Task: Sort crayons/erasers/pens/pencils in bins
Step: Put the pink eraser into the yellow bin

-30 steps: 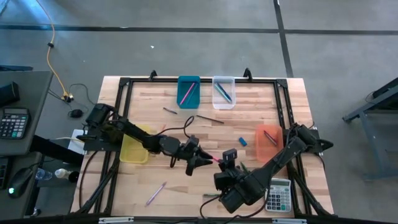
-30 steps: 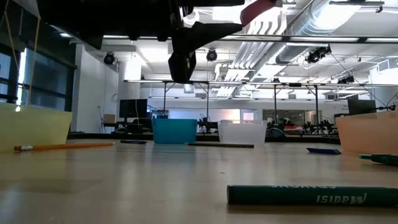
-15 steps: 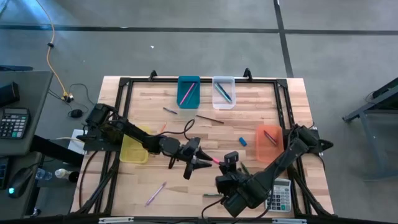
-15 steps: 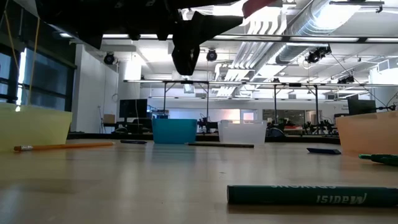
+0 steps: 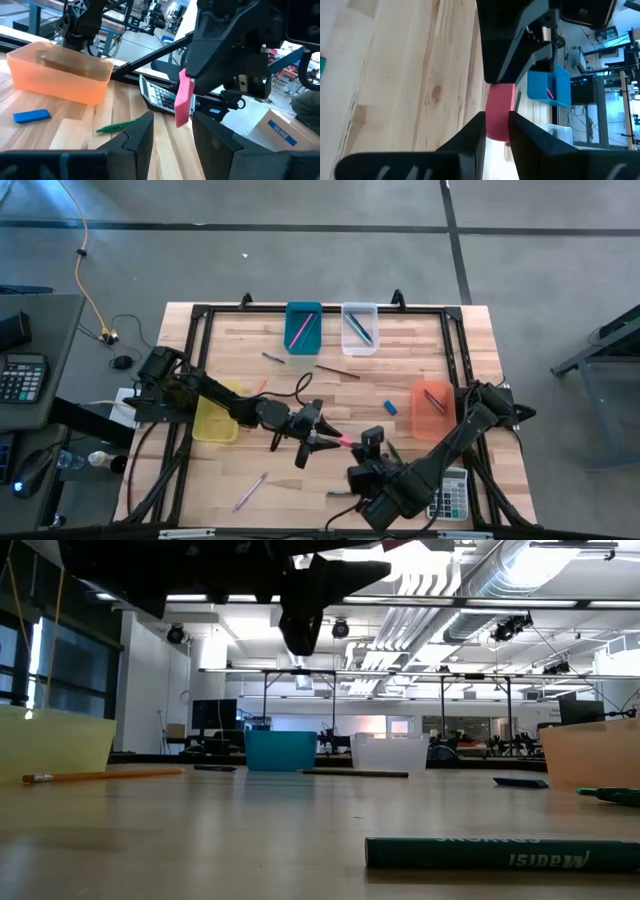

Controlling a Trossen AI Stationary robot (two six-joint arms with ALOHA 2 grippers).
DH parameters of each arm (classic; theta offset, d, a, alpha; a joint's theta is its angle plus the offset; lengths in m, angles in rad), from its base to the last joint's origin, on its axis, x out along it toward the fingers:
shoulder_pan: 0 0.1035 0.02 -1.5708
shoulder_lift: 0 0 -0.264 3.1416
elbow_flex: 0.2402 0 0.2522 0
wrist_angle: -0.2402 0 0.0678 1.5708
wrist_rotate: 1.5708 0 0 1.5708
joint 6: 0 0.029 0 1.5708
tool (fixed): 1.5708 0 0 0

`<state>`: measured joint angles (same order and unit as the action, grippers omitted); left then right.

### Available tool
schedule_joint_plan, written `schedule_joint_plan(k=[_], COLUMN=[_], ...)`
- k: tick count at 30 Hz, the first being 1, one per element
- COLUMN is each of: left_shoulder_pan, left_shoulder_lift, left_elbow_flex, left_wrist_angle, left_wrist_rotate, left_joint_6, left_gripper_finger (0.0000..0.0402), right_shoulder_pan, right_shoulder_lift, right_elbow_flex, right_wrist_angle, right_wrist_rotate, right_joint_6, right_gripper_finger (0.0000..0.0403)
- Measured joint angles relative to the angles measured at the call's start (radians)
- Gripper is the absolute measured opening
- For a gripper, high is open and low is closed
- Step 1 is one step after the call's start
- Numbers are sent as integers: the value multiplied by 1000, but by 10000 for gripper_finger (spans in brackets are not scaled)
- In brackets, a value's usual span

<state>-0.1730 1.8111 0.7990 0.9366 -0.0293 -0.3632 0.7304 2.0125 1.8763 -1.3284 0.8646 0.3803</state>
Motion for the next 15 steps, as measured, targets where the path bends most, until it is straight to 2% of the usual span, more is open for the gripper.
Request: schedule_joint_plan(k=[7, 15], left_shoulder_pan=[-4, -7], left_shoulder_lift=[0, 0], left_elbow_flex=[0, 0], left_wrist_angle=[42, 48], left_wrist_rotate=[60, 91], left_joint_6=[22, 55], left_gripper_finger=[106, 26], right_shoulder_pan=[-4, -4], right_shoulder_lift=[0, 0], right_elbow_flex=[0, 0], right_wrist_angle=[51, 66], right_wrist_rotate=[0, 21], right_joint_6=[-65, -74], right_gripper_finger=[67, 67])
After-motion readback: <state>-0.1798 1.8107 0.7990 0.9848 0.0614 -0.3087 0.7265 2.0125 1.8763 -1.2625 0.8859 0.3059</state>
